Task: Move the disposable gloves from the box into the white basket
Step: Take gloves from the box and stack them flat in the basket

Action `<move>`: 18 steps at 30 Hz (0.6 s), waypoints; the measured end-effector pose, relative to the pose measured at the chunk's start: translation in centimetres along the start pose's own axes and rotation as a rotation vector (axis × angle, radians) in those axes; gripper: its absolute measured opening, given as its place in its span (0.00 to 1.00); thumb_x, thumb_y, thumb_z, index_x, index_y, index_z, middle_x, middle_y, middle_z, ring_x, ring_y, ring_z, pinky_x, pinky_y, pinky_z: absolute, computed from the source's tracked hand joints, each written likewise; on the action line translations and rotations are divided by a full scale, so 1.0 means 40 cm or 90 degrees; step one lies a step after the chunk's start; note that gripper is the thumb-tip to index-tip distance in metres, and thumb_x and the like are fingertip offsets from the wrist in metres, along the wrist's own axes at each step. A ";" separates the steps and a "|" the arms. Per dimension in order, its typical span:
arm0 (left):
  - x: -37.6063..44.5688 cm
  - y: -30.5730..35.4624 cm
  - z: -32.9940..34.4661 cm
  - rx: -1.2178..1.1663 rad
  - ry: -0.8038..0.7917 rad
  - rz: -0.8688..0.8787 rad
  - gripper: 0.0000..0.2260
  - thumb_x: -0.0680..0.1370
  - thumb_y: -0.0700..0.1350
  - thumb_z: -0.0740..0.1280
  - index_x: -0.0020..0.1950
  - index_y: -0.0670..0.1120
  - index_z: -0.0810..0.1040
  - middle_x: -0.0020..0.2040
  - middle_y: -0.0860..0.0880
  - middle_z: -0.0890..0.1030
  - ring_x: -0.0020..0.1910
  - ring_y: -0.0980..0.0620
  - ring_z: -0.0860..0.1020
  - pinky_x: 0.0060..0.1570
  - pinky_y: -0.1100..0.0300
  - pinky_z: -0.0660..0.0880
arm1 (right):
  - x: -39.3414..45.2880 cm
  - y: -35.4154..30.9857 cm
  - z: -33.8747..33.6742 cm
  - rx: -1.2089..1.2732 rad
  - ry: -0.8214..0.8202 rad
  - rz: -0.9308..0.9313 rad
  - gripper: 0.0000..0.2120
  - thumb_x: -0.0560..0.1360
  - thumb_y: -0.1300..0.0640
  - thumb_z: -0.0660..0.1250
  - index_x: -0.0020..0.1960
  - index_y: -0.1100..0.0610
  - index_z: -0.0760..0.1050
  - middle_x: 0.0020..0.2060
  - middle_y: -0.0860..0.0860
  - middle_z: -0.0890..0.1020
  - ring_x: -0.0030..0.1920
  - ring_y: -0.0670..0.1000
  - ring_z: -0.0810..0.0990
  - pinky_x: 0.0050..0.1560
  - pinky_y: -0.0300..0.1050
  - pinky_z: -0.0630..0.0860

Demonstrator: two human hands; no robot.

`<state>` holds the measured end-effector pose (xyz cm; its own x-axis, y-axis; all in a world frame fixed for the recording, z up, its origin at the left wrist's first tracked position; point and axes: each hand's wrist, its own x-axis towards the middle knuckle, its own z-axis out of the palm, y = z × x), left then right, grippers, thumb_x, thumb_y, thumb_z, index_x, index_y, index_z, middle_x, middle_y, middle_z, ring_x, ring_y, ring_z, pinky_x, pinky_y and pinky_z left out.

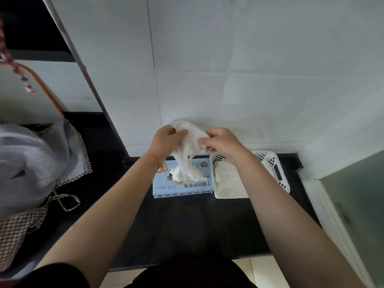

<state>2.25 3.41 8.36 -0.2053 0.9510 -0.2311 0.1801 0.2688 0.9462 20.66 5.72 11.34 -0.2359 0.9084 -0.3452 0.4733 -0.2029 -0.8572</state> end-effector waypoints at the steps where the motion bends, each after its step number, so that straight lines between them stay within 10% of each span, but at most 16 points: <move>1: 0.003 -0.004 -0.001 0.005 0.010 -0.010 0.14 0.74 0.51 0.71 0.40 0.40 0.75 0.35 0.45 0.75 0.35 0.50 0.72 0.38 0.56 0.73 | -0.003 0.008 -0.010 0.036 0.010 0.009 0.07 0.73 0.57 0.73 0.50 0.56 0.81 0.40 0.50 0.83 0.37 0.46 0.80 0.44 0.44 0.75; 8: -0.003 -0.010 0.054 0.178 -0.123 -0.018 0.10 0.77 0.45 0.68 0.37 0.44 0.77 0.30 0.52 0.72 0.30 0.53 0.69 0.31 0.64 0.66 | -0.042 0.010 -0.086 0.119 0.162 -0.018 0.04 0.72 0.59 0.72 0.44 0.58 0.78 0.36 0.49 0.80 0.37 0.48 0.78 0.41 0.42 0.73; 11: -0.015 0.012 0.082 0.323 -0.162 -0.015 0.02 0.76 0.44 0.68 0.48 0.47 0.78 0.43 0.49 0.76 0.41 0.50 0.73 0.38 0.62 0.68 | -0.067 -0.005 -0.111 0.050 0.169 -0.044 0.04 0.72 0.58 0.72 0.46 0.57 0.80 0.38 0.50 0.83 0.36 0.47 0.79 0.38 0.39 0.74; 18: -0.056 0.112 0.123 0.077 -0.302 0.162 0.21 0.72 0.38 0.73 0.63 0.50 0.76 0.60 0.51 0.79 0.62 0.55 0.75 0.59 0.62 0.70 | -0.112 -0.038 -0.150 -0.097 0.053 -0.119 0.04 0.73 0.54 0.73 0.45 0.55 0.82 0.34 0.47 0.80 0.32 0.43 0.76 0.32 0.34 0.71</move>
<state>8.26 3.26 12.01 0.3099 0.9453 -0.1020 0.2826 0.0109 0.9592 26.09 4.15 16.48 -0.2641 0.9531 -0.1476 0.5516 0.0237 -0.8338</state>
